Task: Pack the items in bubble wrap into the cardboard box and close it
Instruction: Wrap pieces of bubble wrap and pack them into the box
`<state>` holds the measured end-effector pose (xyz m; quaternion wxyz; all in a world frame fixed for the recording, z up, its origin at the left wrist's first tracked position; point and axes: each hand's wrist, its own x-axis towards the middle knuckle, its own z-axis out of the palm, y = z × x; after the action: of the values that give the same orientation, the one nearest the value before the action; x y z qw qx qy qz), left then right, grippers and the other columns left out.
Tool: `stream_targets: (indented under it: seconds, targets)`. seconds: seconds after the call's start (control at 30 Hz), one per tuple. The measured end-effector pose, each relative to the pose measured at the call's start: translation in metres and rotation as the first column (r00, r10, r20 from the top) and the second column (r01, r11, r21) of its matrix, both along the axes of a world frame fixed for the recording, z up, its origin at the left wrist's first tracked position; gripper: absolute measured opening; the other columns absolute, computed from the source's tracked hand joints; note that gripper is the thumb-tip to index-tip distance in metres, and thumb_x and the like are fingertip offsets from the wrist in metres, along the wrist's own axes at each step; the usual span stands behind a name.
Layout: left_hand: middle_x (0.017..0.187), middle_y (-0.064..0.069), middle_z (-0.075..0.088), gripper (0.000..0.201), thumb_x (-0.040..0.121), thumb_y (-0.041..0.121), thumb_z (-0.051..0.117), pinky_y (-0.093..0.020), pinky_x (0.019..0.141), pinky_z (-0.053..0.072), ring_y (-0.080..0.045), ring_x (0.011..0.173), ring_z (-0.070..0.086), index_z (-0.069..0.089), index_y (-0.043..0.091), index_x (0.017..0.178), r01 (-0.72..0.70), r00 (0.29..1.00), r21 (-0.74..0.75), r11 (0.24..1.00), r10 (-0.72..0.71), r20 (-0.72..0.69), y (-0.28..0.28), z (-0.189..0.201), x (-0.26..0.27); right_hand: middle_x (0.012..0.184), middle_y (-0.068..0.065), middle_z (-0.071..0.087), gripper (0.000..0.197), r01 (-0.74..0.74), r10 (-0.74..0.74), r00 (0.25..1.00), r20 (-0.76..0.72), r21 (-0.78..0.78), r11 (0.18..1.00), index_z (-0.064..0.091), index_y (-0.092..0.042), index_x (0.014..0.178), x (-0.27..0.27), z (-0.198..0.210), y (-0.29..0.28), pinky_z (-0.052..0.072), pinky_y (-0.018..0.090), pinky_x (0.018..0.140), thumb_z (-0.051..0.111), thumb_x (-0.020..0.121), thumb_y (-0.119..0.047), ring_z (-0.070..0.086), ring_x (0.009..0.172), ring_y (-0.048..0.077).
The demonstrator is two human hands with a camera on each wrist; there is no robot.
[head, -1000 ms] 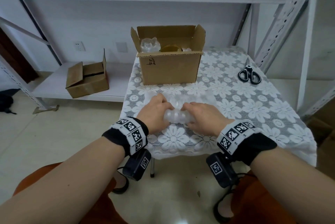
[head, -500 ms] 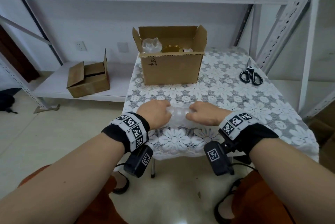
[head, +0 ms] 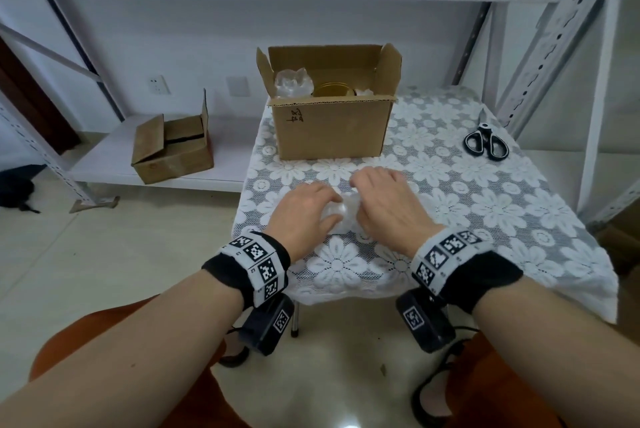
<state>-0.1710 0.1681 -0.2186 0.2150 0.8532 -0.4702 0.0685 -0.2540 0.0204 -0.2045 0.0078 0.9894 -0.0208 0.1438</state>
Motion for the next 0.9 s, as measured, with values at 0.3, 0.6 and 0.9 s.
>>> stream_targets:
  seconds: [0.3,0.6,0.9]
  targets:
    - [0.096,-0.003,0.058,0.029,0.084,0.019,0.064,-0.036,0.078,0.040,-0.025,0.091,0.053,0.066,0.020,0.113,-0.191,0.956,-0.010,0.982,0.188,0.225,-0.009,-0.002,-0.003,0.116,0.009,0.058,0.038,-0.055,0.054,0.998,0.020,0.007,0.998,0.058,-0.009,0.113,-0.013,-0.019,-0.001,0.042,0.043,0.097,0.065,0.075,-0.004,0.056,0.106,0.029]
    - [0.159,-0.002,0.012,0.067,0.094,0.029,0.048,-0.052,0.118,0.003,-0.025,0.147,0.007,0.011,0.034,0.150,-0.145,0.987,0.330,0.933,0.158,-0.012,-0.007,0.000,0.002,0.160,-0.009,0.009,0.058,0.215,-0.148,0.937,-0.316,0.189,0.958,0.009,-0.031,0.151,0.005,-0.006,-0.013,-0.006,0.056,0.116,0.037,0.099,-0.029,0.003,0.148,0.020]
    - [0.160,-0.007,0.005,0.086,0.090,0.024,0.055,-0.051,0.117,0.007,-0.037,0.146,-0.003,-0.005,0.040,0.149,-0.127,0.960,0.528,0.840,0.239,-0.149,-0.029,0.012,0.029,0.160,0.001,0.004,0.095,0.359,-0.269,0.842,-0.467,0.114,0.926,-0.011,-0.041,0.147,0.010,-0.003,-0.027,-0.004,0.065,0.110,0.061,0.085,-0.037,-0.001,0.147,0.030]
